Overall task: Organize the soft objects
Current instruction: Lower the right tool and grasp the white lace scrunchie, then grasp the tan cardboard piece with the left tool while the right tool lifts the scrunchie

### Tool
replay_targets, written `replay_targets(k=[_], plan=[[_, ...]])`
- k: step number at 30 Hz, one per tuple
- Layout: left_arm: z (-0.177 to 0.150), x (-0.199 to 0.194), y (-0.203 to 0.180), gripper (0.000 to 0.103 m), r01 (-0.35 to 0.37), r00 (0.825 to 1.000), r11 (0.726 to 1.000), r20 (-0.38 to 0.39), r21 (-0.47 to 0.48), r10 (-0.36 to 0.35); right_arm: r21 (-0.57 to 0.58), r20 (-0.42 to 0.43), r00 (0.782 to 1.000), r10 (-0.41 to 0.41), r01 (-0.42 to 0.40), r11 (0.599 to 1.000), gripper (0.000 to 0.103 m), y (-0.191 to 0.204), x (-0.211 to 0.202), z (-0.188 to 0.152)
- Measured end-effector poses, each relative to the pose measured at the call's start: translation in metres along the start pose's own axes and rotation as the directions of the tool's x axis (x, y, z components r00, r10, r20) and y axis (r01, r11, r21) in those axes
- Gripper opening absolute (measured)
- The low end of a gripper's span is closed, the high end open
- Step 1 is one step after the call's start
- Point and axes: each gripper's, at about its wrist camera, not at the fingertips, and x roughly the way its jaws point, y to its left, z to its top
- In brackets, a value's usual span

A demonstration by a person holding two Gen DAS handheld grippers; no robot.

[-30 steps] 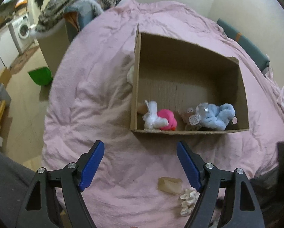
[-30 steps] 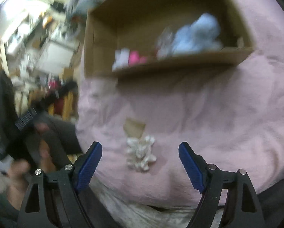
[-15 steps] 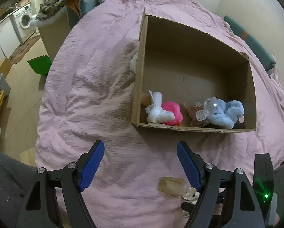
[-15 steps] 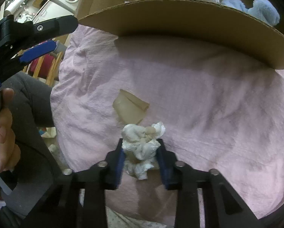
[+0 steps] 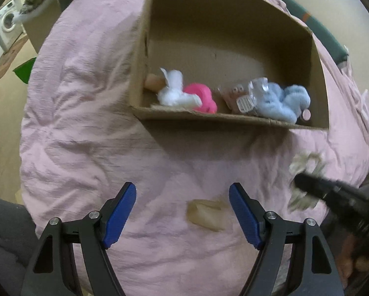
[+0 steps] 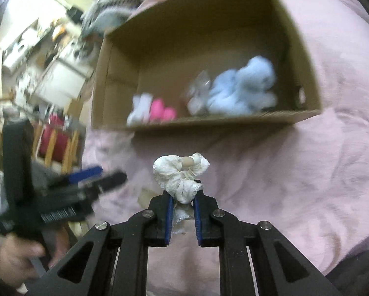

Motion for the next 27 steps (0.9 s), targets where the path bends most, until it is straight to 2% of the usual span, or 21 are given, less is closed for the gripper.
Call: replay_targets(k=[6, 11, 17, 20, 22, 25, 26, 27], plan=[[-0.009, 0.012, -0.012, 0.075, 0.005, 0.999, 0.999, -0.039, 0.040, -0.003, 0.025, 0.043, 0.999, -0.012, 0.011, 1.000, 0.016, -0.002, -0.004, 0.005], [-0.017, 0.022, -0.025, 0.073, 0.010, 0.997, 0.996, -0.072, 0.085, -0.004, 0.039, 0.027, 1.000, -0.010, 0.009, 0.999, 0.016, -0.006, -0.002, 0.008], [-0.022, 0.042, -0.038, 0.042, 0.009, 0.991, 0.990, -0.137, 0.142, 0.011, 0.045, 0.021, 1.000, -0.012, 0.011, 0.999, 0.016, -0.007, 0.001, 0.008], [-0.024, 0.048, -0.041, 0.041, -0.008, 0.990, 0.988, -0.140, 0.155, 0.030, 0.051, 0.023, 1.000, -0.010, 0.008, 0.999, 0.016, -0.008, 0.000, 0.007], [-0.025, 0.050, -0.044, 0.033, -0.014, 0.990, 0.986, -0.139, 0.169, 0.038, 0.055, 0.020, 1.000, -0.009, 0.008, 0.998, 0.016, -0.009, 0.000, 0.006], [-0.027, 0.051, -0.043, 0.017, -0.017, 0.990, 0.985, -0.136, 0.173, 0.041, 0.055, 0.020, 1.000, -0.009, 0.008, 0.998, 0.016, -0.010, -0.001, 0.006], [-0.026, 0.051, -0.043, 0.008, -0.011, 0.990, 0.985, -0.139, 0.171, 0.035, 0.054, 0.021, 1.000, -0.009, 0.008, 0.999, 0.016, -0.009, -0.001, 0.006], [-0.024, 0.051, -0.043, 0.005, -0.004, 0.990, 0.986, -0.139, 0.165, 0.027, 0.052, 0.020, 1.000, -0.009, 0.008, 0.999, 0.016, -0.009, -0.002, 0.007]])
